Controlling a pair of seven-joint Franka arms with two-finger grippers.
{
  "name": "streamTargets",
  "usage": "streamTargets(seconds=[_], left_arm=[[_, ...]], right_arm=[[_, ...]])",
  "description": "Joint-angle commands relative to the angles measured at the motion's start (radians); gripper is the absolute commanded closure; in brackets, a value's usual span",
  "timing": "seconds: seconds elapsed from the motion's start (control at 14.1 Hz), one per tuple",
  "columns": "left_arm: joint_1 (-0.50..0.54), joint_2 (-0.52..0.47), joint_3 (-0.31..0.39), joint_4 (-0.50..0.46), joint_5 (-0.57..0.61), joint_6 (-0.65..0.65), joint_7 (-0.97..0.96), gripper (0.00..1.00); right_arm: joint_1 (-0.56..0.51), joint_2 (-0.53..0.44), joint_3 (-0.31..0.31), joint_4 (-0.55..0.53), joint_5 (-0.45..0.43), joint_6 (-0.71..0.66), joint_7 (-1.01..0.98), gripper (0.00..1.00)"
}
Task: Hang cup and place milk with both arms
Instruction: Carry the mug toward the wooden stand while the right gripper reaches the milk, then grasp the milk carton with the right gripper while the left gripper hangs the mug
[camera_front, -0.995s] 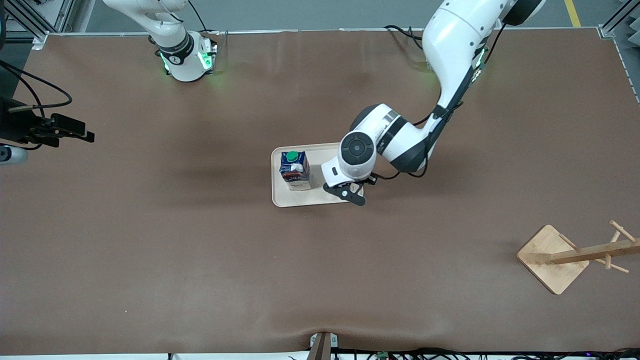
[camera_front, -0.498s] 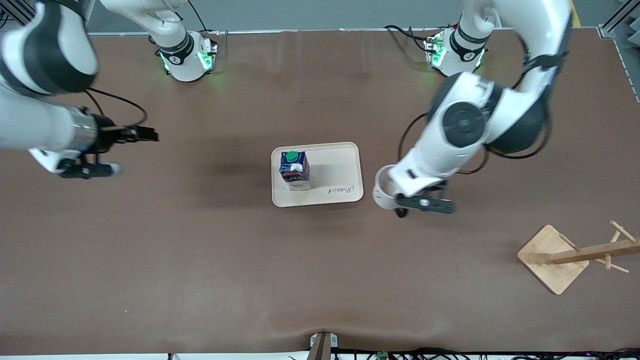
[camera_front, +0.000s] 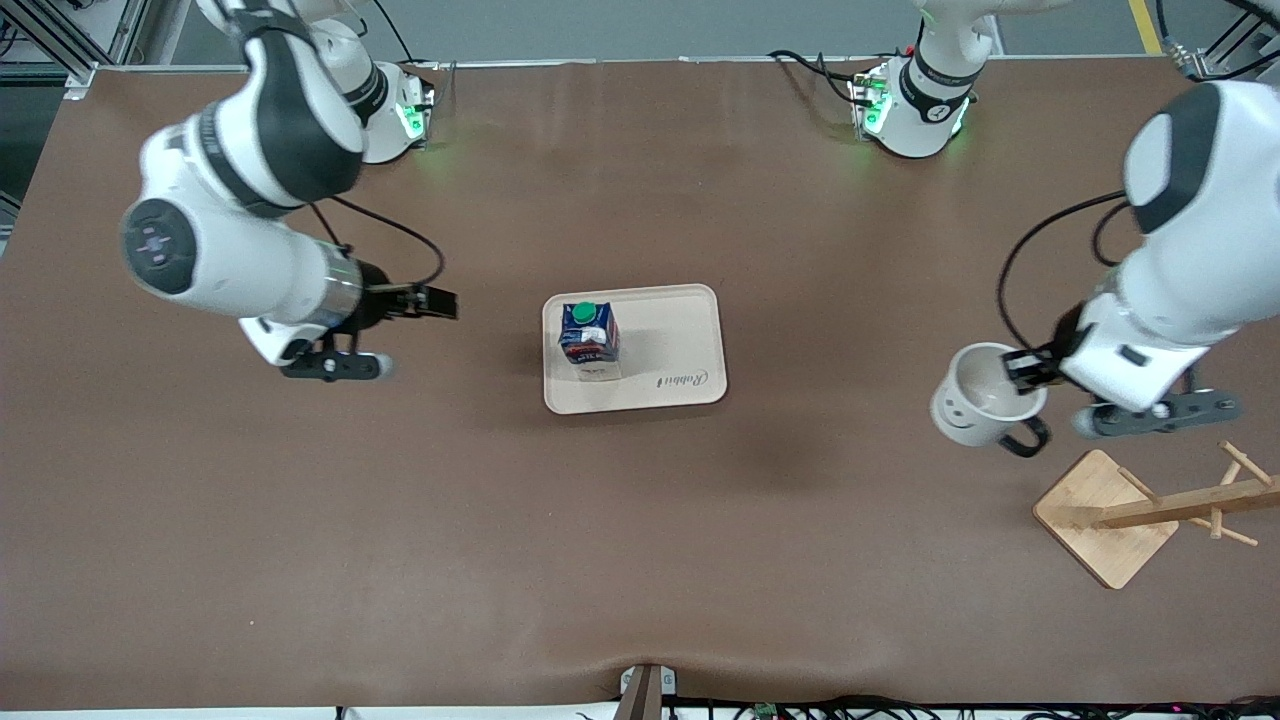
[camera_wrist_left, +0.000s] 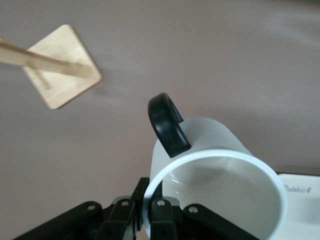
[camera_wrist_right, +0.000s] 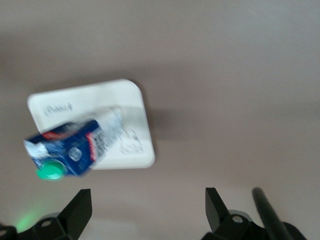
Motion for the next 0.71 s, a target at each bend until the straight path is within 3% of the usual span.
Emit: streamTargets(seconds=[0.0,0.21,0.64], left_arm=[[0.087,-0.036,-0.018,-0.014,0.017,-0.017,-0.019,1.0],[0.162,-0.055,-0.016,-0.046,0.02,0.012,-0.019,1.0],[0.219,-0.103,-0.016,-0.161,0.021,0.168,-0.034,1.0]], right_arm=[[0.089,0.037,-0.012,-0.027,0.021,0.145,0.087,0.0],[0.188,0.086,-0.012,-0.028,0.028,0.253,0.22,0.0],[0.291,0.116,-0.015,-0.024,0.013,0.299,0.382,0.0]])
